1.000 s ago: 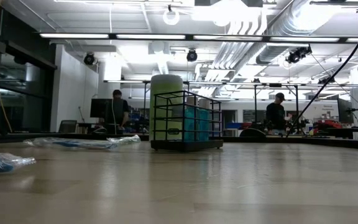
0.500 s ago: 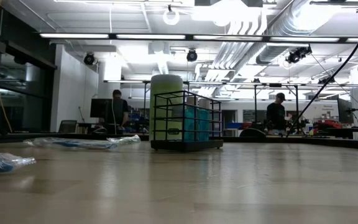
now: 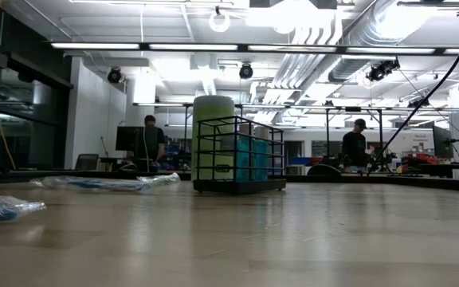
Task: Pick & Place toothbrushing station
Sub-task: Put the top right green toothbrush into the right section of the black wire organizer
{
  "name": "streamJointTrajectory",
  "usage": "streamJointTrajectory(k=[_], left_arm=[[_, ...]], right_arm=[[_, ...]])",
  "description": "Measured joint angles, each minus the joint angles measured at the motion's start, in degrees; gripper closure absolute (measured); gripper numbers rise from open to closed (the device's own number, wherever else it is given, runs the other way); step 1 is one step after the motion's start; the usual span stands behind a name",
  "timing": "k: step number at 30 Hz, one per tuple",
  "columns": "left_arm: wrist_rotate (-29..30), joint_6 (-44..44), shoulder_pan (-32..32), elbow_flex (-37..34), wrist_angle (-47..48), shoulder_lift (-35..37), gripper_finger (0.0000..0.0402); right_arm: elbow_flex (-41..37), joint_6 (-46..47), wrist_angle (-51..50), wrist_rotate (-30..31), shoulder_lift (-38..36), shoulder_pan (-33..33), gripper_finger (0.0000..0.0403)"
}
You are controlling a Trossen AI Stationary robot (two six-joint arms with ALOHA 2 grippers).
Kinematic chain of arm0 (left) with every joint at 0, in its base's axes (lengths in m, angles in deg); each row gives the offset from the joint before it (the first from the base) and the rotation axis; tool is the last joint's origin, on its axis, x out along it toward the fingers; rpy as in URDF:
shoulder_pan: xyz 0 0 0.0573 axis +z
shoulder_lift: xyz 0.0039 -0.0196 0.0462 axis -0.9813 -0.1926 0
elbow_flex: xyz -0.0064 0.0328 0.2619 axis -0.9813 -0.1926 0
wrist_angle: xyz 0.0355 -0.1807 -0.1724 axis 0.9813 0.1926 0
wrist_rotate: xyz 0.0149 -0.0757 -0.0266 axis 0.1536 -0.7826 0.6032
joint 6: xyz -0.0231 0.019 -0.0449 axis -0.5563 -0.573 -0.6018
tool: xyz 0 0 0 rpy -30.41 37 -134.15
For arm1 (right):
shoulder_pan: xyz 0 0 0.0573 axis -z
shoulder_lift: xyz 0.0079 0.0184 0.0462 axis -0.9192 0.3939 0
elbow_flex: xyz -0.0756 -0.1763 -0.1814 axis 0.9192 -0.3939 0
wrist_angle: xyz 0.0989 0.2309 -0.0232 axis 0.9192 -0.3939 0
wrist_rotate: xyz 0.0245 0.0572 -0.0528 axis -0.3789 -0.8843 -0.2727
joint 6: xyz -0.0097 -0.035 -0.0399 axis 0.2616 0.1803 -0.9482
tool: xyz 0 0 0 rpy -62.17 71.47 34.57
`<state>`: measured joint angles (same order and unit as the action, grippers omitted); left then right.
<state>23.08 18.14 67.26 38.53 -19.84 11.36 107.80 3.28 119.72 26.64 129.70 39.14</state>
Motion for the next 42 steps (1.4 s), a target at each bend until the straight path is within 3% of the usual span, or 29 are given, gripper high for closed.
streamJointTrajectory(k=[6, 15, 22, 29, 32, 38, 42], left_arm=[[1.0, -0.2, 0.0, 0.0, 1.0, 0.0, 0.0396], [1.7, -0.2, -0.3, 0.0, 1.8, 0.0, 0.0396], [2.5, -0.2, -0.3, 0.0, 2.4, 0.0, 0.0396], [2.8, 0.0, -0.3, 0.0, 2.4, 0.0, 0.0396], [3.7, 0.0, -0.3, 0.0, 2.4, 0.0, 0.0396], [13.5, 0.0, 0.6, 0.0, 4.0, 0.0, 0.0397], [16.5, -2.4, 4.1, 0.0, 6.1, 0.0, 0.0397]], right_arm=[[0.0, -0.1, -1.3, 4.6, 0.0, -1.6, 0.0167], [0.0, -0.7, -3.4, 18.5, 0.0, -6.8, 0.0148], [0.0, -0.7, -4.0, 22.1, 0.0, -12.8, 0.0147], [0.0, -0.6, -4.6, 38.1, 0.0, -18.5, 0.0146], [0.0, -0.5, -4.6, 39.7, 0.0, -19.6, 0.0147], [0.0, -0.5, -4.6, 40.7, 0.0, -20.0, 0.0147], [0.0, -0.5, -4.6, 40.7, 0.0, -19.9, 0.0147]])
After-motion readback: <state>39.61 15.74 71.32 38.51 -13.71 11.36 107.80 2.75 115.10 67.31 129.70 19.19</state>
